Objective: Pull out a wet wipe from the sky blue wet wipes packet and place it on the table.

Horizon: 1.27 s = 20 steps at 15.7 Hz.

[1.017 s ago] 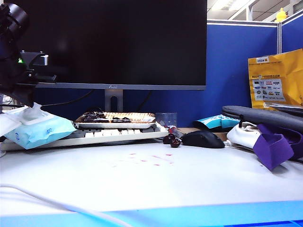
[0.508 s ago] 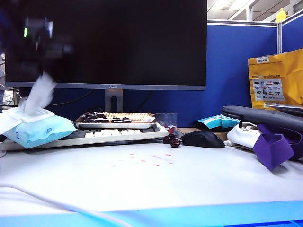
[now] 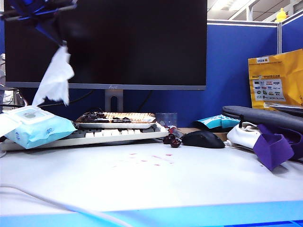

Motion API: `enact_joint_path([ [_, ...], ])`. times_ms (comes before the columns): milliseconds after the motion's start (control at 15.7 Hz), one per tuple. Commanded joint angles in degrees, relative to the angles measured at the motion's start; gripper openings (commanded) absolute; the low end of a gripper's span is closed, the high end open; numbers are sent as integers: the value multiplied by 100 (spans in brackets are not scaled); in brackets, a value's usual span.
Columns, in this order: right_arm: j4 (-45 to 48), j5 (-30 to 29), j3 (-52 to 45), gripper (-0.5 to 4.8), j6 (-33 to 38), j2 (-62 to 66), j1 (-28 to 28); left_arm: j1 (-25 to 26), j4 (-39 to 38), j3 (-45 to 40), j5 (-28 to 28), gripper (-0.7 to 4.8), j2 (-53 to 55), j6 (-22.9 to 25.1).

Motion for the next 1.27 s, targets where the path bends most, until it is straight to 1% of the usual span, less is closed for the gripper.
enact_joint_path([
  [64, -7, 11, -7, -1, 13, -2, 0, -273, -931, 35, 822, -6, -42, 52],
  [127, -7, 0, -7, -1, 13, -2, 0, -348, -1141, 33, 887, -6, -37, 155],
  [254, -7, 2, -7, -1, 13, -2, 0, -428, -1449, 31, 841, -6, -33, 256],
  [381, -9, 2, -7, -1, 13, -2, 0, -428, -1687, 28, 382, -6, 0, 313],
  [508, -9, 4, -7, -1, 13, -4, 2, -422, -1996, -50, 85, -6, 33, 514],
  [826, -9, 2, -7, -1, 13, -11, -2, -422, -2166, -496, 177, -6, 201, 544],
  [890, -7, 2, -7, -1, 13, -11, -2, -422, -2184, -494, 177, 4, 208, 546],
  [953, -7, 2, -7, -1, 13, -11, -2, -422, -2177, -481, 219, 86, 205, 560],
  [1080, -7, 2, -7, -1, 13, -11, -2, -422, -2184, -466, 212, 273, 205, 564],
  [1144, -7, 2, -7, -1, 13, -11, -2, -422, -2186, -466, 203, 294, 205, 538],
  [1271, -7, 2, -7, -1, 13, -11, -2, -422, -2199, -466, 144, 294, 192, 511],
])
